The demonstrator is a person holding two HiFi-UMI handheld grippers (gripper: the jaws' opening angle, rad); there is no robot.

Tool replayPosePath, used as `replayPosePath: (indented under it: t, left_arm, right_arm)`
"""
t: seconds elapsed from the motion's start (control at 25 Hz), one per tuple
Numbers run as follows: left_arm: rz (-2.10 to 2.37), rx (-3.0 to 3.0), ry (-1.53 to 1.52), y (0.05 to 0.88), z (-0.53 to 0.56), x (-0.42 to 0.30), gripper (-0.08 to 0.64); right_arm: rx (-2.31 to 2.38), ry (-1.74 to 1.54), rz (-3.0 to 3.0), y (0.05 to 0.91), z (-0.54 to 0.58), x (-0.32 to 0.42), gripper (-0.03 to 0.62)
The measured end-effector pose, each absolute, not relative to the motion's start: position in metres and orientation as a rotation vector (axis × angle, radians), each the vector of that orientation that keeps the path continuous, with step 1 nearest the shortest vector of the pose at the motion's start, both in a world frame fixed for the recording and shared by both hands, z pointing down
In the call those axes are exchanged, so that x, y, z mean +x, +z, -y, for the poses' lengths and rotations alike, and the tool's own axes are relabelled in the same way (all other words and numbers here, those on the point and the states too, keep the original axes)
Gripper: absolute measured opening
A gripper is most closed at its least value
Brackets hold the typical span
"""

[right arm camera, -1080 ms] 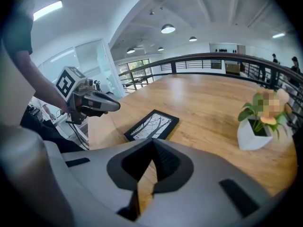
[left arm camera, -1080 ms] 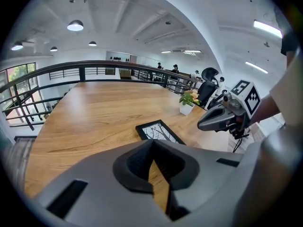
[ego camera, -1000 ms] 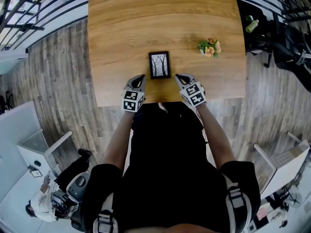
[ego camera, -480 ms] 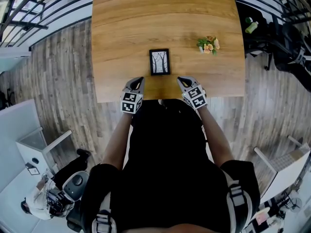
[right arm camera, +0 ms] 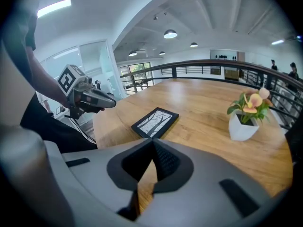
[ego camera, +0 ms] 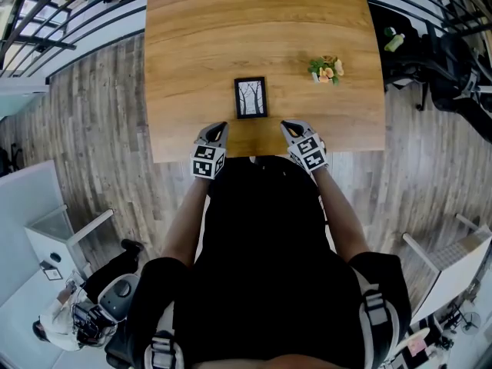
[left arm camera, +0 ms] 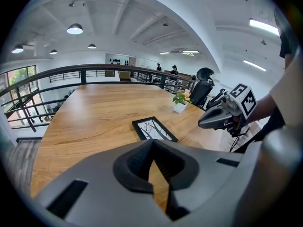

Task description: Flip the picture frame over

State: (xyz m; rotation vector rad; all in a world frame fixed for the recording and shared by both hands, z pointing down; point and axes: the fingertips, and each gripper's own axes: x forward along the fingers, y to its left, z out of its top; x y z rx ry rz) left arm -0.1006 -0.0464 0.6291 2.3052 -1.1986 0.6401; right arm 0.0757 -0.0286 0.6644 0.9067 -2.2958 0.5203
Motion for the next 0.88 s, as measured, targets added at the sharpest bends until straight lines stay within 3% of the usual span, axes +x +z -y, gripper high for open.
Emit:
replayPosePath:
  t: [0.88]
  left_arm:
    - [1.180, 2.306, 0.646, 0.631, 0.040, -0.099, 0.021]
  right_arm:
    - [0.932, 0.543, 2.285, 0.673, 0.018, 0.080, 0.006]
